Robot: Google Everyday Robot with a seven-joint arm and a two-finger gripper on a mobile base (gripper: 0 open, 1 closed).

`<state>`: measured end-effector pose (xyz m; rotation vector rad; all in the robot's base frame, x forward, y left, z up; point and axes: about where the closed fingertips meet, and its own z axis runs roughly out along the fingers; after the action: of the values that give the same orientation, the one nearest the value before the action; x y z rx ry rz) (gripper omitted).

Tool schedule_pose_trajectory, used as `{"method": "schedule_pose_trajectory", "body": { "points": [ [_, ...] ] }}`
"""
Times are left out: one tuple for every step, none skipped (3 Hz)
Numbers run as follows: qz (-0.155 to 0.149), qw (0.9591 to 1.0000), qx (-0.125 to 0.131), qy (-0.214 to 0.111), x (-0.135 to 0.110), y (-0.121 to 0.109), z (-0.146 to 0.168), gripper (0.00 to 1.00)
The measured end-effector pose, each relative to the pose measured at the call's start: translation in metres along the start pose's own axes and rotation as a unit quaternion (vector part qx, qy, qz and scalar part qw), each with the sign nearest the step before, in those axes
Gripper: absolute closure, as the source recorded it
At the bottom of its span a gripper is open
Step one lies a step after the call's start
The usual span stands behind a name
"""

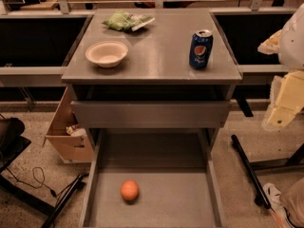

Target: Pick orange from middle drawer and place on counter

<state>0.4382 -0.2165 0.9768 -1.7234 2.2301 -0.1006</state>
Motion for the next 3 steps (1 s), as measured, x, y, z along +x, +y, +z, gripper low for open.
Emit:
{"method": "schedule_pose_trajectory", "body": {
  "points": [
    [0.0,1.0,0.0,0.0,0.0,0.0,0.0,0.0],
    [0.01,0.9996,-0.007,-0.026,-0.004,0.008,0.022,0.0],
    [0.04,0.9934,-0.04,-0.099,-0.01,0.046,0.078,0.0]
  ]
}}
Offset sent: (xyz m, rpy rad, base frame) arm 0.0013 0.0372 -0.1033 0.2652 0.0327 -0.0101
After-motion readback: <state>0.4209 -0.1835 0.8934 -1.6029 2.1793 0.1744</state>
